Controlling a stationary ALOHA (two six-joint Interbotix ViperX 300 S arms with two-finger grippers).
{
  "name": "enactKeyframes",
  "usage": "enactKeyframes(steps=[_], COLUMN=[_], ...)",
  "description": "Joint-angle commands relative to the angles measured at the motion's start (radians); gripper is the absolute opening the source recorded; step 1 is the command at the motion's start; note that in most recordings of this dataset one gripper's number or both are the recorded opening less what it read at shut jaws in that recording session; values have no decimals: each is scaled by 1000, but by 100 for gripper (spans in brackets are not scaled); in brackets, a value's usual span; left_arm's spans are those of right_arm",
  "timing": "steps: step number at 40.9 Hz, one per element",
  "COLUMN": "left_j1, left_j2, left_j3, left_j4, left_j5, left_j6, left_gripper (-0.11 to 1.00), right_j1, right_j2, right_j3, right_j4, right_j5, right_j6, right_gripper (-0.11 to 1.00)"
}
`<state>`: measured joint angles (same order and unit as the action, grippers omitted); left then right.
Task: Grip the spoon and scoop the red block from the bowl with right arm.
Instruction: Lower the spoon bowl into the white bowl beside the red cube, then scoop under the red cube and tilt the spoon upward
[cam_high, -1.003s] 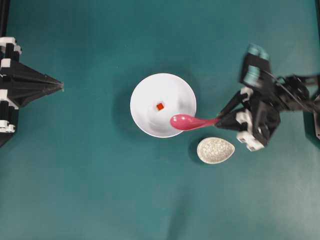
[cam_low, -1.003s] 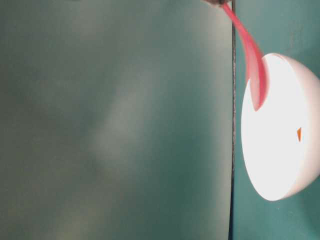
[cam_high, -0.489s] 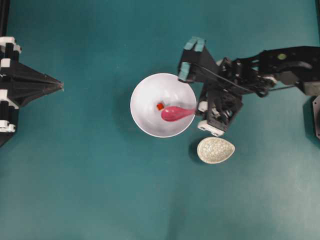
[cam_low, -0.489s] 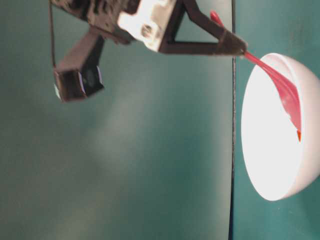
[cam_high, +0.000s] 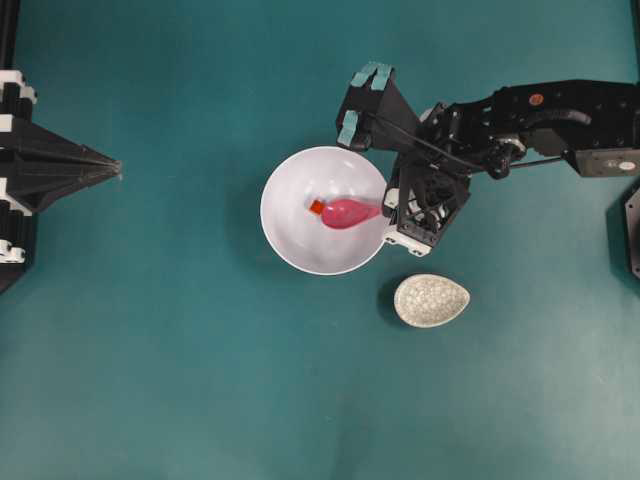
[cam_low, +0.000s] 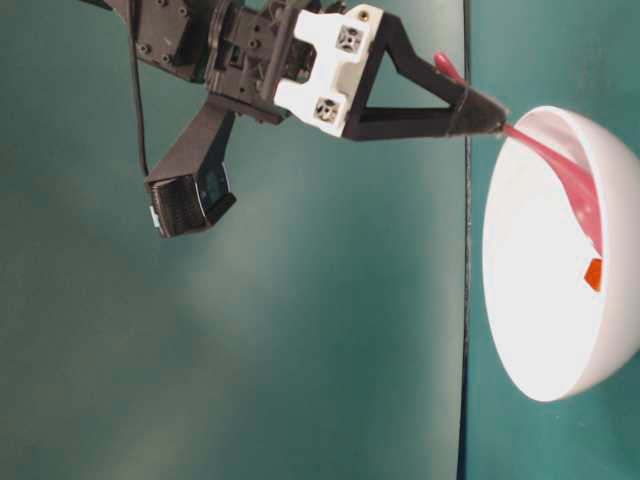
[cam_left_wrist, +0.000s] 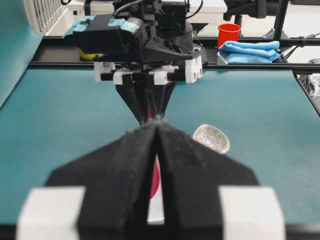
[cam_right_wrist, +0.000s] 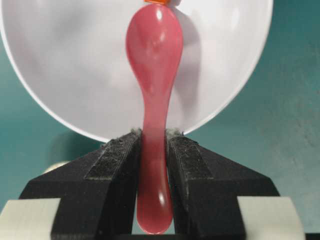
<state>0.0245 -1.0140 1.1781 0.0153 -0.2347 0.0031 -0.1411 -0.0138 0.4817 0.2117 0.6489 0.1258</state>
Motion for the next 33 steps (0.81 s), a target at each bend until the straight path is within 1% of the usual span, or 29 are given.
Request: enactKeyframes(steps=[1, 10, 23, 33], left_j1=[2, 2, 2, 3], left_j2=[3, 3, 3, 6], left_j3=[-31, -31, -31, -31], left_j4=[3, 3, 3, 3], left_j5=[-9, -9, -9, -9], left_j6=[2, 2, 2, 2], left_gripper=[0, 0, 0, 0], right_j1=[-5, -5, -5, 2], right_j2=[-8, 18, 38, 40], right_j3=[-29, -38, -60, -60], right_j4=[-2, -2, 3, 44], right_j5=[-6, -25, -98, -115], right_j6=[-3, -6, -6, 0], right_gripper=[23, 23, 23, 23])
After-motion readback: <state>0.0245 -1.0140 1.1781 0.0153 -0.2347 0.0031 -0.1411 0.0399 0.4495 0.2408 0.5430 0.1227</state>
